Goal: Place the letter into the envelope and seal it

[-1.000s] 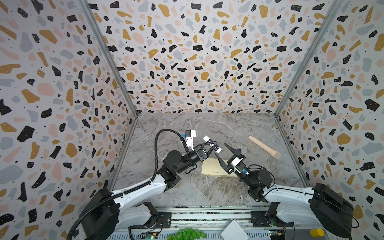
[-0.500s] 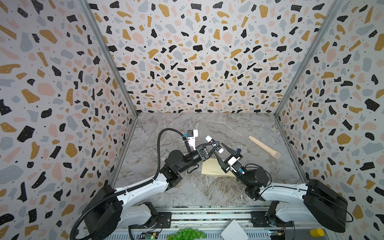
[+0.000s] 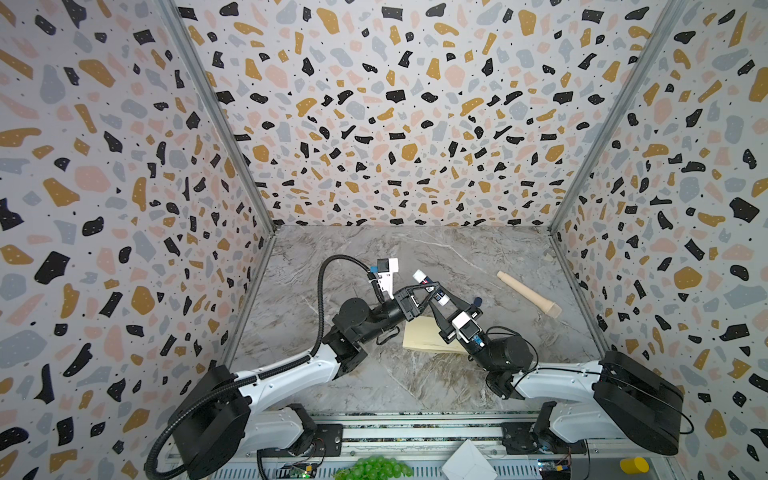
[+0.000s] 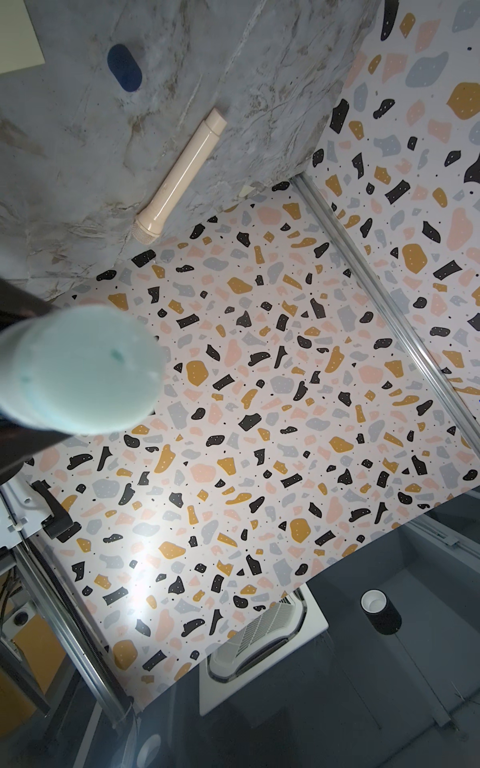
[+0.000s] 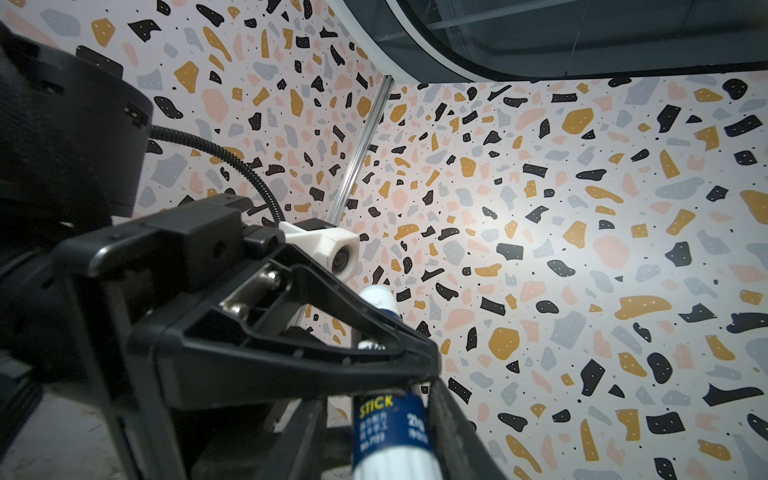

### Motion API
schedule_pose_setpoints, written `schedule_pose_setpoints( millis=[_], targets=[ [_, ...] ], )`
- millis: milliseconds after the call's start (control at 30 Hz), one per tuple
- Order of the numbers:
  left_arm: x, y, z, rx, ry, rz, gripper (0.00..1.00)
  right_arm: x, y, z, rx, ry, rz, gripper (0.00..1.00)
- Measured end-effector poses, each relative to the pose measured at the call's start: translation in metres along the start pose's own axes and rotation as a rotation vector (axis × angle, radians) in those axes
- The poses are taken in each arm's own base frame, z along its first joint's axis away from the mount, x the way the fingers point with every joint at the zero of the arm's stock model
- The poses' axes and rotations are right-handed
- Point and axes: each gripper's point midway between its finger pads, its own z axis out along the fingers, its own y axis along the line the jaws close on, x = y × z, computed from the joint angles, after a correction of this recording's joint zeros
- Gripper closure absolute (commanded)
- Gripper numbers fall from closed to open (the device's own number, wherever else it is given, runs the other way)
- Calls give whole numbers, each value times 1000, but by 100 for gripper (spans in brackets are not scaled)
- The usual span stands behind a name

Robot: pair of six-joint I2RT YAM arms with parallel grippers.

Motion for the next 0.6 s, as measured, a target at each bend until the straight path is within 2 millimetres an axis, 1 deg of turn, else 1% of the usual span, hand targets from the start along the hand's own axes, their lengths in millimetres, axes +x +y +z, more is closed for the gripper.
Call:
schedule_pose_setpoints(
  millis=[200,400,433,467,600],
  targets=[
    [-1,-1,0,4,-5,2,100,-2,0,2,16,-11,-18,81],
    [-1,-2,2,8,-1,10,100,-2,-3,2,30,-9,-30,92],
    [-1,-2,3,8,-1,13,98,-2,-3,2,31,-9,-33,94],
    [-1,-2,3,8,0,18,93,-2,-3,2,34,-8,-34,95],
    [-1,-1,4,4,4,47,65,0,-6,0,47,1,-34,100]
  ],
)
